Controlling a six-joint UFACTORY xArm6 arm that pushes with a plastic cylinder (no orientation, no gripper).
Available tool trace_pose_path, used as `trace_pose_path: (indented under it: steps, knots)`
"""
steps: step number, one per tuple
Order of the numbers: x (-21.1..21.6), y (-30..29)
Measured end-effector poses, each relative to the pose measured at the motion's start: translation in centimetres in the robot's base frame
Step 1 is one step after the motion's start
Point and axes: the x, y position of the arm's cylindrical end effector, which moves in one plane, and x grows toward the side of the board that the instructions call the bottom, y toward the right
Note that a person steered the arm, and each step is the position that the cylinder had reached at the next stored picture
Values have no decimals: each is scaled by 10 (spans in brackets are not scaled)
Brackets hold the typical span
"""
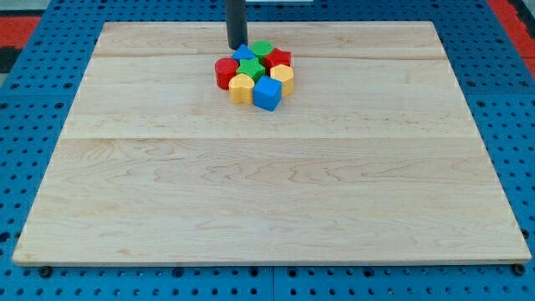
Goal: Push the red circle to center left
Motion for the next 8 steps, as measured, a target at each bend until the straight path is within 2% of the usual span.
trace_pose_path:
  steps: [3, 7, 8]
  knots:
    - [28, 5]
    - [92, 0]
    - [104, -29]
